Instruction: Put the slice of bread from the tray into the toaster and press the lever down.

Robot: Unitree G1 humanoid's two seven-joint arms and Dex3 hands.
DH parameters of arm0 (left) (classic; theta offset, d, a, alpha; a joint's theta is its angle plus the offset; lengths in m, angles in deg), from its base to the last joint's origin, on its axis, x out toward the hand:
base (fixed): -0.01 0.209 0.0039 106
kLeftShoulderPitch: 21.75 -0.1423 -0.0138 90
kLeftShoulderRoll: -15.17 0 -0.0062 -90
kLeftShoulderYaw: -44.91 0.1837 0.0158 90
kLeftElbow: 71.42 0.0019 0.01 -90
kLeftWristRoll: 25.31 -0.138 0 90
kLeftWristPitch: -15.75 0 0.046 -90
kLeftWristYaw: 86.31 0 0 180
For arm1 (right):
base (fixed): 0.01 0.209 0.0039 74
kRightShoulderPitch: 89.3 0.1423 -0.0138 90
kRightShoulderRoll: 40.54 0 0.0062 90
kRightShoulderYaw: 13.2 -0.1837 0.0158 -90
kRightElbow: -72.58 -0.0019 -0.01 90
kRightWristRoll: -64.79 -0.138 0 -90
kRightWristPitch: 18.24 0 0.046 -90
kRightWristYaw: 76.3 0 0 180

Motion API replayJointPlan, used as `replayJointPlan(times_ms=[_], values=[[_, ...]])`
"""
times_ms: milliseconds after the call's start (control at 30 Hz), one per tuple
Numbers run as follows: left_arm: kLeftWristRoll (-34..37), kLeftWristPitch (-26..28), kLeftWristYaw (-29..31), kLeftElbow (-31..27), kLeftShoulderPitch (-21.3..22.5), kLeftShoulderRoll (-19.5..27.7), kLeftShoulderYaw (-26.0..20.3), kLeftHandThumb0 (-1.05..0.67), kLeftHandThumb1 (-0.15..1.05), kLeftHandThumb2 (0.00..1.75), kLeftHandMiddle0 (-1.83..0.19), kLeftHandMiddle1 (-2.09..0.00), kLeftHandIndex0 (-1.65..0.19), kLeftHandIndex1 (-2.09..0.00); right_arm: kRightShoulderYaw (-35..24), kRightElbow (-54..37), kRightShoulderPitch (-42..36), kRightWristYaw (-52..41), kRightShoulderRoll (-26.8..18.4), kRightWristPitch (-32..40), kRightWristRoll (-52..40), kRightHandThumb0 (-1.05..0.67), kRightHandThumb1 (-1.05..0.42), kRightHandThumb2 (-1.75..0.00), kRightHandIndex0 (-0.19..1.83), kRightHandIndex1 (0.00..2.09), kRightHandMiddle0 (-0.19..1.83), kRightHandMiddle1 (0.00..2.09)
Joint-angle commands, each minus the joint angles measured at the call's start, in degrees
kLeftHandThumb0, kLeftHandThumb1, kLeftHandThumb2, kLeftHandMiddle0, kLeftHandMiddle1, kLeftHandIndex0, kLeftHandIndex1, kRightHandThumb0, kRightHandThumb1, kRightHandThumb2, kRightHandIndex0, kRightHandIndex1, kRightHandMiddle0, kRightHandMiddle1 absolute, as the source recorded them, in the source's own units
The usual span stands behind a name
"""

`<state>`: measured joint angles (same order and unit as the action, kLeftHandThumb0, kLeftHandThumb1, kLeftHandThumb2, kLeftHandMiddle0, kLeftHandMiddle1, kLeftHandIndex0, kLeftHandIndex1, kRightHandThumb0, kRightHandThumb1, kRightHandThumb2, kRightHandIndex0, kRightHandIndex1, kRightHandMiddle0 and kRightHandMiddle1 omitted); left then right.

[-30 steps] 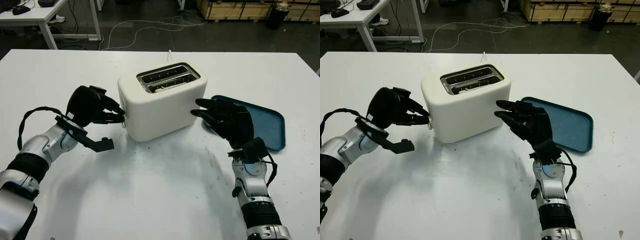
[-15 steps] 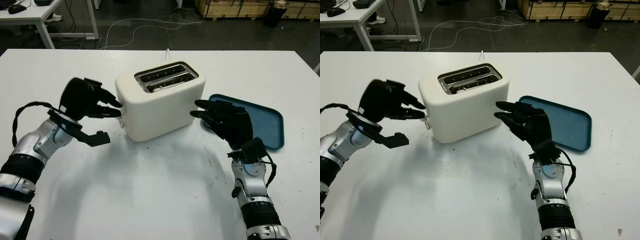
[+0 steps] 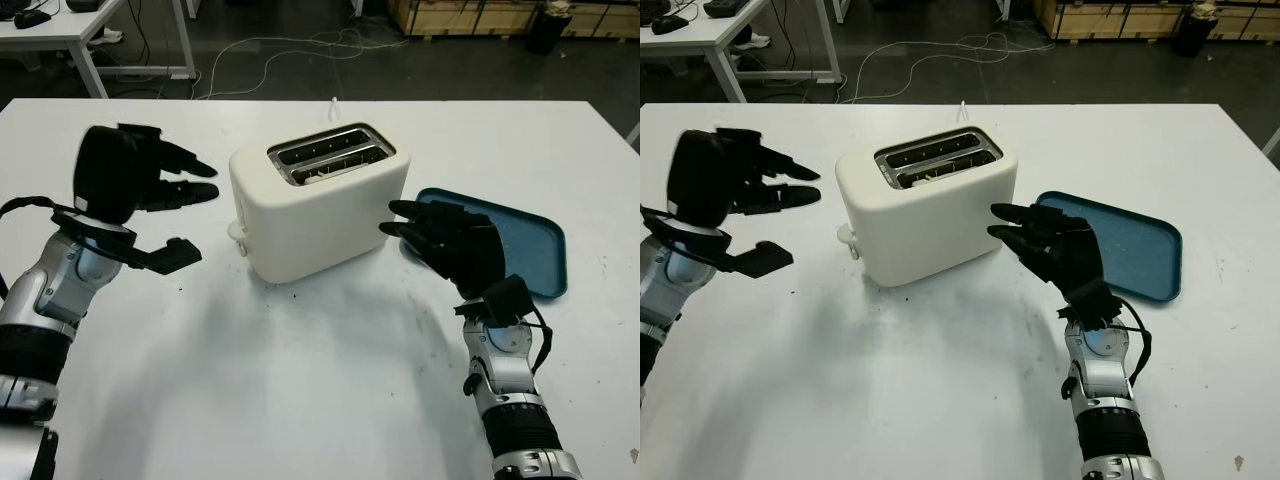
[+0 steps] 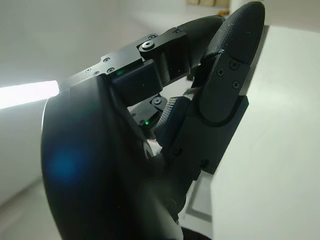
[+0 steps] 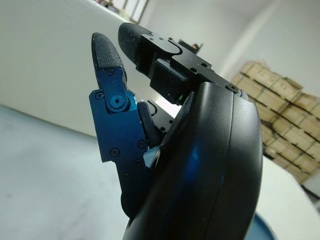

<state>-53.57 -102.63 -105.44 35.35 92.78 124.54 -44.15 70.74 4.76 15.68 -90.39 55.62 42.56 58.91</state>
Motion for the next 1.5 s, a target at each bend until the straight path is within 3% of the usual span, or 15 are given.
replayJointPlan(times_ms=[0,100,267,400,600,800,967,1200,1467], values=[[3.52,2.77,3.46,-3.14,-2.30,-0.59,-2.01,-0.87,0.68,0.00,-1.17,-1.27,-1.46,0.00,-2.35,0.75,3.01,1.13,-3.42,0.42,0.41,-0.49,-0.92,-0.05,1.15,0.09,1.05,0.00],[7.47,8.15,7.70,-7.17,-4.36,-1.56,-4.81,-0.94,0.68,0.00,-1.17,-0.95,-1.38,0.00,-4.32,3.74,6.96,2.08,-8.77,1.35,2.57,-0.49,-0.92,-0.04,1.11,0.07,1.01,0.00],[10.93,16.01,13.71,-10.65,-4.97,-1.02,-8.17,-0.99,0.66,0.00,-1.06,-0.79,-1.27,0.00,-5.07,11.50,14.49,2.32,-16.50,4.21,5.34,-0.45,-0.83,0.00,1.05,0.03,0.96,0.00],[11.56,17.62,17.79,-9.66,-3.58,1.29,-9.71,-1.04,0.70,0.02,-1.05,-0.77,-1.26,0.00,-3.86,17.07,19.47,3.66,-20.88,2.70,9.50,-0.55,-0.80,0.00,1.07,0.03,0.95,0.00],[11.19,14.79,22.10,-3.99,1.13,5.55,-9.46,-1.05,0.71,0.00,-1.16,-0.61,-1.31,-0.02,-0.24,23.11,26.65,2.60,-24.78,4.25,14.07,-0.57,-0.76,0.00,1.06,0.01,0.93,0.00],[8.78,11.10,27.38,2.64,7.58,10.47,-6.00,-1.05,0.71,0.00,-1.26,-0.40,-1.32,-0.01,4.55,26.82,32.52,1.11,-25.66,5.10,18.42,-0.67,-0.77,0.00,1.00,0.00,0.90,0.00],[6.34,10.62,27.43,3.59,10.54,11.30,-3.84,-1.05,0.71,0.00,-1.27,-0.37,-1.31,0.00,7.86,30.23,36.30,2.06,-24.80,3.43,21.26,-0.62,-0.75,0.00,1.01,0.01,0.92,0.01],[5.64,10.62,27.61,4.57,12.30,10.96,-2.63,-1.05,0.72,0.00,-1.28,-0.35,-1.32,0.00,11.59,31.33,39.51,2.19,-24.15,2.59,23.91,-0.61,-0.75,0.00,1.00,0.01,0.90,0.00],[5.11,11.61,27.77,3.55,11.26,10.46,-2.23,-1.05,0.71,0.00,-1.27,-0.32,-1.30,0.00,12.70,30.31,40.12,3.09,-23.95,1.44,24.98,-0.56,-0.74,0.00,1.01,0.02,0.91,0.01]])
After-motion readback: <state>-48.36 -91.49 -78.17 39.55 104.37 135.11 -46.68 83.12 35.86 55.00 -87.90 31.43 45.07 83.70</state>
